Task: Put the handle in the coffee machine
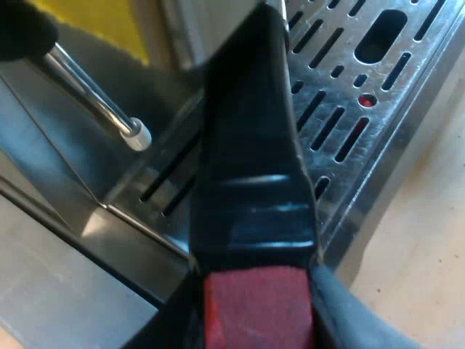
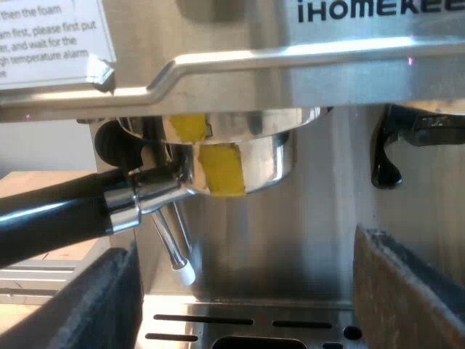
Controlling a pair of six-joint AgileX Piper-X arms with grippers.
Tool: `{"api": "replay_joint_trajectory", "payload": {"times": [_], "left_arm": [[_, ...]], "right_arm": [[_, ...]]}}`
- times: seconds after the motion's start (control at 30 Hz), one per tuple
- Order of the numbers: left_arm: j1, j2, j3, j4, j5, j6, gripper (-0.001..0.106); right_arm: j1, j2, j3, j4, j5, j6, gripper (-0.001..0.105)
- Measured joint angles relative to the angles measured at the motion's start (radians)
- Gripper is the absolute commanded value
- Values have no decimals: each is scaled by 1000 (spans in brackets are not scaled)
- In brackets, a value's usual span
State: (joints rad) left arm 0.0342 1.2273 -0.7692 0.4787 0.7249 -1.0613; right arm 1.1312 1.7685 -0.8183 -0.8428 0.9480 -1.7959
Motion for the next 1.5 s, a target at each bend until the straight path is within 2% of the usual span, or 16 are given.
{"api": "replay_joint_trajectory", "payload": {"times": [0.27, 0.47, 0.73, 0.9, 1.07, 1.43, 1.5], "left_arm": [[0, 0, 12, -73, -16, 20, 1], [0, 0, 14, -83, -21, 27, 1], [0, 0, 0, -44, -6, -18, 1], [1, 1, -36, 6, -9, -11, 1], [1, 1, -39, 12, -11, -2, 1], [1, 1, -49, 38, -3, -75, 1], [-4, 9, -63, 48, 18, -142, 1]], "right_arm": [[0, 0, 0, 0, 0, 0, 63], [0, 0, 0, 0, 0, 0, 63], [0, 0, 0, 0, 0, 0, 63], [0, 0, 0, 0, 0, 0, 63], [0, 0, 0, 0, 0, 0, 63], [0, 0, 0, 0, 0, 0, 63], [0, 0, 0, 16, 0, 0, 63]]}}
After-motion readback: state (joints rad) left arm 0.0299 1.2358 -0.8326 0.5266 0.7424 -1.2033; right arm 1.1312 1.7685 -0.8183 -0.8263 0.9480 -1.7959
